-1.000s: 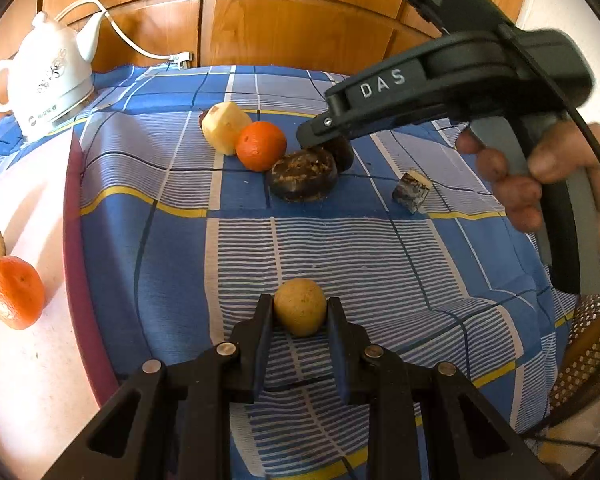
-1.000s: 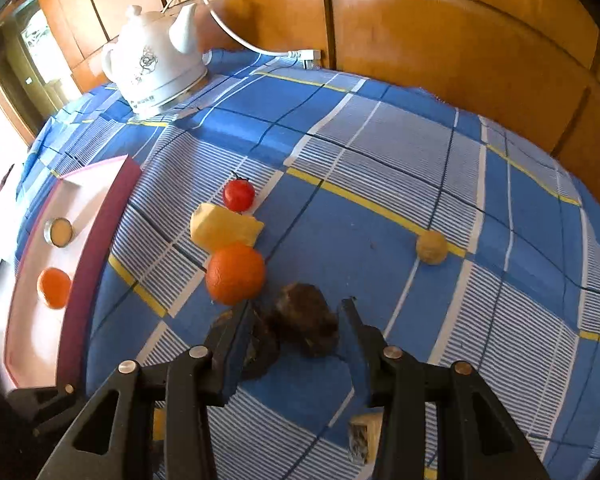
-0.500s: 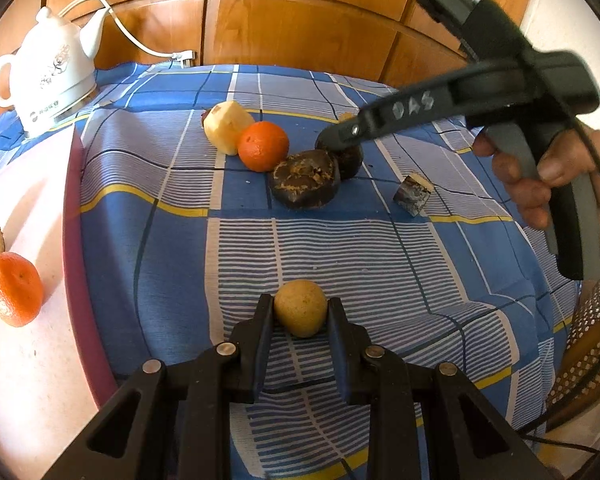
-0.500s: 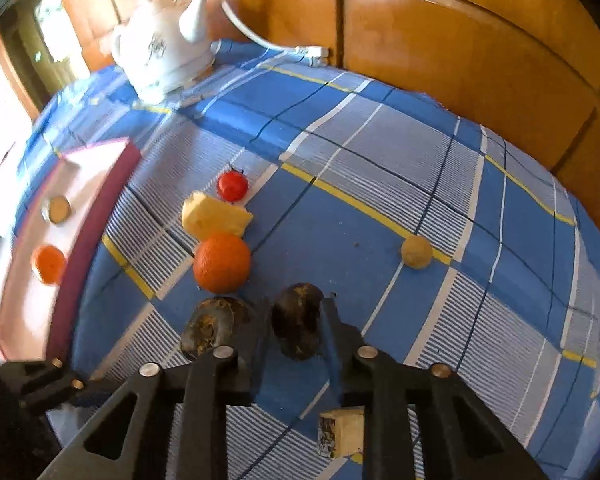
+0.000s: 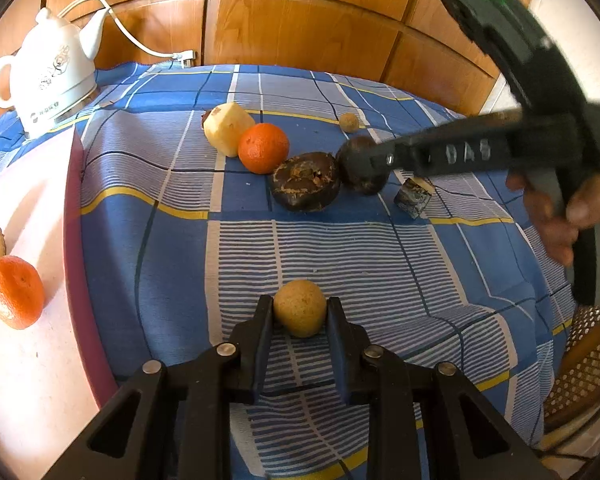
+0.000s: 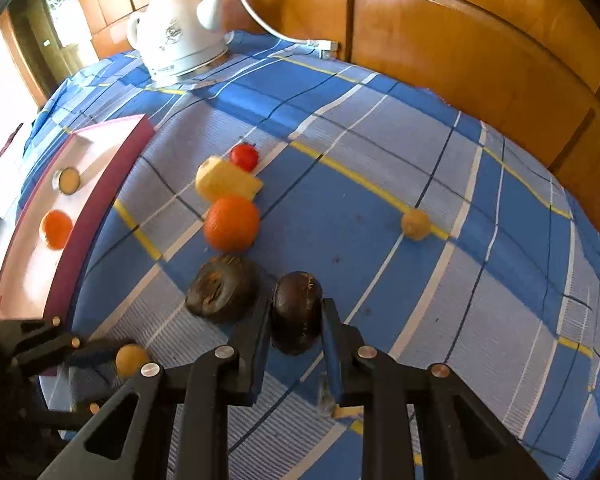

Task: Organize fruits
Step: 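Carry the round fruit into the pink tray and open the left gripper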

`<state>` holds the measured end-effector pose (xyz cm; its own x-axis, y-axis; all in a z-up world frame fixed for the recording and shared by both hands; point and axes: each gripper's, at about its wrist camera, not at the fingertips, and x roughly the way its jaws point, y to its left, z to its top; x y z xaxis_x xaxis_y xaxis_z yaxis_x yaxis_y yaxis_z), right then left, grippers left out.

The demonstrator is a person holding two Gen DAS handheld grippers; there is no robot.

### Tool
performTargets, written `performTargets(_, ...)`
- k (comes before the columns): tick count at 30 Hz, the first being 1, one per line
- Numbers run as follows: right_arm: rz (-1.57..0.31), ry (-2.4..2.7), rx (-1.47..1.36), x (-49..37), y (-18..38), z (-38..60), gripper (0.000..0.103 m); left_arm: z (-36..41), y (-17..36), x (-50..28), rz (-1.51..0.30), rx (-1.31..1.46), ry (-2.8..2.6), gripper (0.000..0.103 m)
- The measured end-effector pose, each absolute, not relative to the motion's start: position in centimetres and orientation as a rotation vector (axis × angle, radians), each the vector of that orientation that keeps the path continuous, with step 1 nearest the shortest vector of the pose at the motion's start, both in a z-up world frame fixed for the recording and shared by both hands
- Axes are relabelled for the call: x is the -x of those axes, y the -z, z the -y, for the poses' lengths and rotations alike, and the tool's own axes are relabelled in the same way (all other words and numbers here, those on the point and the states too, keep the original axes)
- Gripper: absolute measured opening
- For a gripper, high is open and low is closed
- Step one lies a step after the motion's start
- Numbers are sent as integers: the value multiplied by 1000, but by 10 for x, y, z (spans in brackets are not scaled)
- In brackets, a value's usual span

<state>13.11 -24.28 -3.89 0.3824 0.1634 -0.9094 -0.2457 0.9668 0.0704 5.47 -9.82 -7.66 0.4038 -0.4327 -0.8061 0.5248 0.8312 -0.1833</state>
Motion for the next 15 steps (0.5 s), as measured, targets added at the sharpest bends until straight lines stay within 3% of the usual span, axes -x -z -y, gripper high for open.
performTargets(8,-1127,-271,28,-128,46,244,24,72,26,-45,-892,-30,632,26)
performTargets(15,-1116,-269,21,-127,46,248,24,-3,-7,-80,-851,104,426,26)
